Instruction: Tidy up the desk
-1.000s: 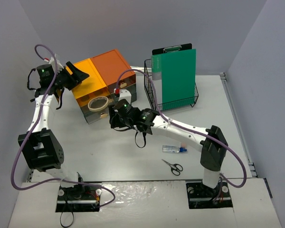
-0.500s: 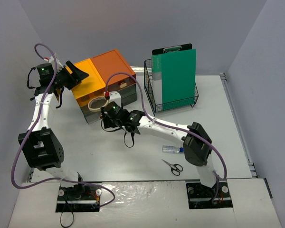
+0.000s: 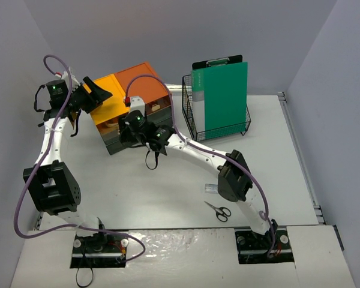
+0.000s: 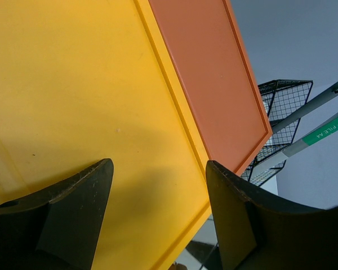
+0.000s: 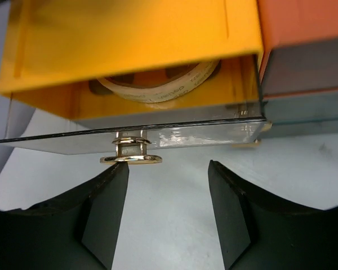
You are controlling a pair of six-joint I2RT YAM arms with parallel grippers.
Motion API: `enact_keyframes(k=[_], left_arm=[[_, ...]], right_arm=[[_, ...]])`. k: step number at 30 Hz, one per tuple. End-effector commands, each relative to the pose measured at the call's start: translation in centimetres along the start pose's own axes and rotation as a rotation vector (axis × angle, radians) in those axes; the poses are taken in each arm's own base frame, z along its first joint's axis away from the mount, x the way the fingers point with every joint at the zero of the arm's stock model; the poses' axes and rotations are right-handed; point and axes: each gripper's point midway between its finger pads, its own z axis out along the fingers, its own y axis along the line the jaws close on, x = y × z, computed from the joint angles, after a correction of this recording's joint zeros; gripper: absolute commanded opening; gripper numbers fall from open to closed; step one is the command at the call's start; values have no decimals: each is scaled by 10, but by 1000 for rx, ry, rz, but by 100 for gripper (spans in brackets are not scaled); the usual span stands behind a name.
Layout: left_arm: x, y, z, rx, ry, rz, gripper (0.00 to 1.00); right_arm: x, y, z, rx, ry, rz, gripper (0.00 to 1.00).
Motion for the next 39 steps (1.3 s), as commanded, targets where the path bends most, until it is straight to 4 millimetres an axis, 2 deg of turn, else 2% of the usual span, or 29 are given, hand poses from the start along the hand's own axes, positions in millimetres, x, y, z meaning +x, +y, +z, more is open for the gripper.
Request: enact_keyframes(k=[1, 3, 8, 11, 14, 17, 19, 21, 23, 25, 26, 27, 31, 35, 39], left_arm=[[17, 22, -2, -84, 43, -43, 64], [15, 21, -3, -83, 39, -41, 64], [16, 19, -6, -81, 42, -34, 64], [17, 17, -9, -79, 42, -30, 64], [17, 16, -11, -83, 44, -23, 64], [19, 17, -13, -89, 47, -25, 64], [21, 19, -14, -96, 48, -28, 64], [21, 18, -15, -92, 41, -29, 64], [23, 18, -15, -92, 43, -33, 64], [25, 19, -15, -89, 47, -37, 64], [25, 19, -15, -89, 47, -36, 64], [25, 18, -15, -88, 46, -33, 64], [23, 17, -15, -85, 48, -27, 64], [23, 16, -14, -81, 49, -28, 64], [23, 17, -13, -79, 50, -30, 64]], right_arm=[[-55, -5, 12, -26, -127, 37, 56], [-61, -9, 18, -34, -133, 55, 57], [-60, -15, 35, -51, -123, 88, 57], [-62, -12, 39, -60, -129, 83, 57], [-64, -16, 35, -43, -129, 81, 57], [-86, -23, 11, -11, -169, 92, 57], [-84, -40, 4, 22, -157, 134, 57], [-92, -60, -10, 61, -166, 192, 57], [-73, -82, -8, 103, -128, 265, 57], [-65, -100, -10, 114, -118, 300, 57], [-83, -107, -15, 90, -173, 373, 57], [-88, -116, -19, 73, -196, 432, 57], [-99, -132, -26, 37, -240, 524, 57], [-110, -150, -20, -44, -241, 638, 57], [-119, -149, -11, -184, -222, 724, 57]])
